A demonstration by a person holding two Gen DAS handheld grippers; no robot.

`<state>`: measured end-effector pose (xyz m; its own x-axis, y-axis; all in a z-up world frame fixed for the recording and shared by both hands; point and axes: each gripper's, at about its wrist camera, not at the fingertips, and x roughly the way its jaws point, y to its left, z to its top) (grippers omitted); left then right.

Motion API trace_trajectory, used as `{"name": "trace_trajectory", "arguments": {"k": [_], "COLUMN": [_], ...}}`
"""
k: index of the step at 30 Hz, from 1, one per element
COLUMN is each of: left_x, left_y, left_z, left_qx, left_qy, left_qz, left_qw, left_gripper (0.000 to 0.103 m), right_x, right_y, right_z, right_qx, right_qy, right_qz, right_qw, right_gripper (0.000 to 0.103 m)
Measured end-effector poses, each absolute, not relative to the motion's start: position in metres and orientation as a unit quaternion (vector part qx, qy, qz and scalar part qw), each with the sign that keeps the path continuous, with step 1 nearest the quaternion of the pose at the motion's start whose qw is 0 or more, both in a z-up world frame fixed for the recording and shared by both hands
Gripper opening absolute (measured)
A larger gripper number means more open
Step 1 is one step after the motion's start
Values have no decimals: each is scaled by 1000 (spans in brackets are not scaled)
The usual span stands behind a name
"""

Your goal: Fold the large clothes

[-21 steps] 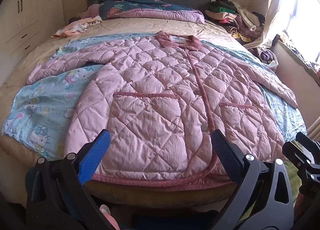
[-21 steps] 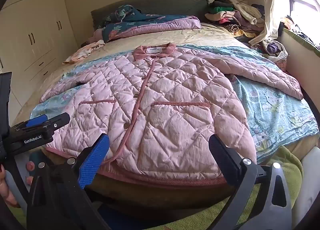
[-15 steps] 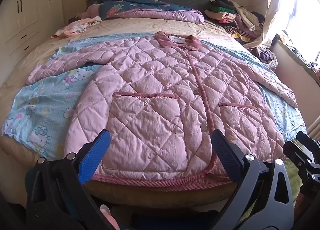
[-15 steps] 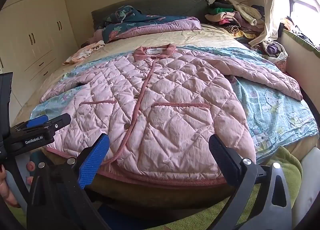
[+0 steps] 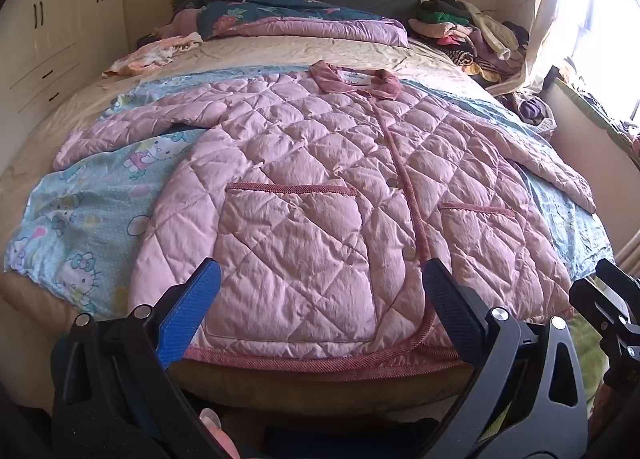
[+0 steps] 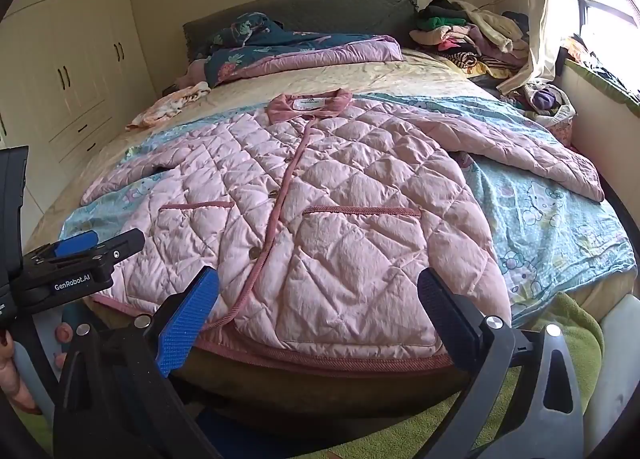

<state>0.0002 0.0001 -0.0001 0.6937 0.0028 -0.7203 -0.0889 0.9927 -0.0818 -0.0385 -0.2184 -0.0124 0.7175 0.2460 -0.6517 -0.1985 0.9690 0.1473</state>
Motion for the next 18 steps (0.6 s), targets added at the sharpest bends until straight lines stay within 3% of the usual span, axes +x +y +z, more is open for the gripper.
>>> {"name": "trace_trajectory", "arguments": {"k": [18], "left_x": [0], "left_y": [0], "left_z": [0], "left_qx": [-54], "left_qy": [391], "left_qz": [26], "left_qw": [918], "left_gripper": [95], "right_x": [-41], "right_y": [-213], "right_z": [-11], "right_qx": [30], "right_qy": [355], "right_qz": [121], "right_qw": [927], "right_gripper": [99]}}
